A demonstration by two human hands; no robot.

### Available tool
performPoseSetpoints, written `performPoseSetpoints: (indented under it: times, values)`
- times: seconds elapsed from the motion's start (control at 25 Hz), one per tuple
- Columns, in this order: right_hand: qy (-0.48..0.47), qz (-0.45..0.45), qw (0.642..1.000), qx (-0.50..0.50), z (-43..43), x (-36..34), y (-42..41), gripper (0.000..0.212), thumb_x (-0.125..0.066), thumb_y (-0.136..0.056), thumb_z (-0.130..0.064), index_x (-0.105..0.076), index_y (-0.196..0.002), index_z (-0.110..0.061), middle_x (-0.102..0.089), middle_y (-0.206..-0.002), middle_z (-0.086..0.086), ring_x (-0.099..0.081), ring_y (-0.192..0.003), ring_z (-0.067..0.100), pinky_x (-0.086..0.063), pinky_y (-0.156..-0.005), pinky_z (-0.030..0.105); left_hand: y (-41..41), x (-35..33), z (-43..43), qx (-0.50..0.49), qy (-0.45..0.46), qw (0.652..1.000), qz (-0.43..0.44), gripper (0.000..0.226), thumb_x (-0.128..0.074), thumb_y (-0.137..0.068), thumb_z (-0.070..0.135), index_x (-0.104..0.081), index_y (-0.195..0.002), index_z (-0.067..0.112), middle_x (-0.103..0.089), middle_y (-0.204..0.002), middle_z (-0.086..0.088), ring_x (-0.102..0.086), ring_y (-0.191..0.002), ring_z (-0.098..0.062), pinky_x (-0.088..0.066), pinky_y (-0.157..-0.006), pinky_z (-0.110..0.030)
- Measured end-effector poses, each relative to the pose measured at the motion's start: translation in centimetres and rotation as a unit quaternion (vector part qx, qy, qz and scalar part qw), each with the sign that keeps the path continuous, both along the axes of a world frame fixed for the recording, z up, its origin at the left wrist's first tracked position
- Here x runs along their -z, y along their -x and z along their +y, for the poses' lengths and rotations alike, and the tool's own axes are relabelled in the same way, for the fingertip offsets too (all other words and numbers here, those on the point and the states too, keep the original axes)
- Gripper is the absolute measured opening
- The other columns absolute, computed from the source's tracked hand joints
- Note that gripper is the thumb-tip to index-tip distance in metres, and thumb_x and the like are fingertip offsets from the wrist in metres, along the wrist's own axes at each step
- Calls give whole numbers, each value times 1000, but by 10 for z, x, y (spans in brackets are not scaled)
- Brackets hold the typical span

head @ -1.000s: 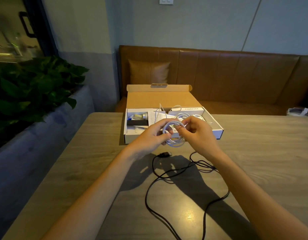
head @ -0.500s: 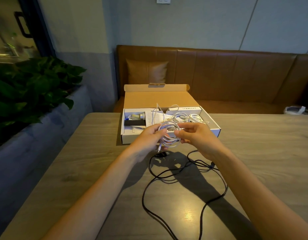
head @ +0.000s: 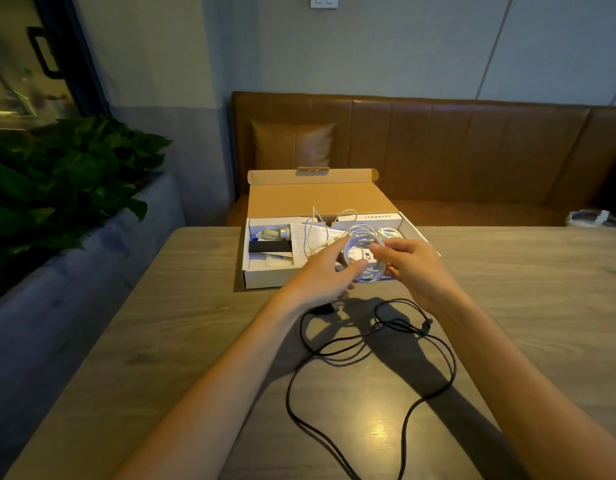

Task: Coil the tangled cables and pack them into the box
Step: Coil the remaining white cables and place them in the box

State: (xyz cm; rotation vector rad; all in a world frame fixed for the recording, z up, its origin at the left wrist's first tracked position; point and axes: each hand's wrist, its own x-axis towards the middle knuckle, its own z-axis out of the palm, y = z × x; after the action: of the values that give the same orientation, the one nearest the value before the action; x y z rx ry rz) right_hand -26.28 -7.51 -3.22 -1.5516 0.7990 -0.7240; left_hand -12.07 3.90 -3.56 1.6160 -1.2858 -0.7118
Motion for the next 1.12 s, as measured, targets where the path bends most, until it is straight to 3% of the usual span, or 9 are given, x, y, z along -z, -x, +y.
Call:
performPoseSetpoints:
  times: [0.08, 0.24, 0.4, 0.6, 0.68, 0.88, 1.12]
  values:
    - [62, 11, 997, 50, -14, -1, -2, 23, -74, -90, -29, -76, -105, -13, -76, -94, 9, -72, -90, 26, -60, -79, 39, 7, -6, -18, -25, 8, 998, 49, 47, -57, -102, 27, -44, -147, 25, -64, -111, -6, -71, -85, -18, -61, -70, -30]
    - [191, 65, 971, 131, -49, -13, -5, 29, -71, -92, -30, -67, -116, -14, -74, -93, 3, -72, -76, 17, -62, -66, 33, 12, -22, -71, -96, 13, 990, 99, 42, -63, -99, 20, -44, -137, 17, -68, -110, -13, -71, -78, -20, -63, -75, -37]
    - [256, 219, 934, 122, -90, -11, -7, 27, -64, -98, -25, -65, -120, -9, -72, -102, 7, -71, -73, 12, -57, -59, 23, 11, -15, -117, -125, -34, 991, 16, 37, -70, -93, 20, -52, -125, 16, -65, -119, -13, -70, -94, -26, -63, -78, -40]
    - [292, 356, 882, 102, -125, 7, -5, 22, -66, -96, -20, -68, -113, -5, -70, -107, 15, -69, -89, 25, -62, -80, 41, 20, 4, -152, -104, -87, 987, -82, 39, -72, -92, 24, -56, -125, 13, -66, -117, -13, -69, -95, -28, -59, -84, -40]
    - [318, 409, 851, 83, -128, 8, -6, 21, -66, -96, -17, -68, -111, -3, -68, -106, 17, -64, -94, 27, -59, -85, 40, 23, 10, -158, -93, -92, 983, -126, 43, -73, -91, 25, -56, -127, 10, -67, -116, -15, -67, -98, -29, -56, -84, -39]
    - [371, 505, 777, 62, -130, 15, -6, 20, -67, -94, -20, -69, -110, -8, -69, -96, 11, -66, -80, 24, -61, -76, 35, 29, 18, -170, -99, -107, 973, -179, 38, -78, -87, 23, -64, -120, 10, -69, -113, -15, -65, -100, -31, -52, -80, -38]
    - [370, 503, 779, 56, -125, 8, -9, 22, -67, -93, -19, -68, -112, -8, -62, -89, 7, -64, -80, 24, -59, -76, 35, 37, 7, -167, -80, -109, 943, -303, 23, -69, -94, 22, -67, -109, 4, -68, -108, -15, -60, -87, -29, -41, -65, -35]
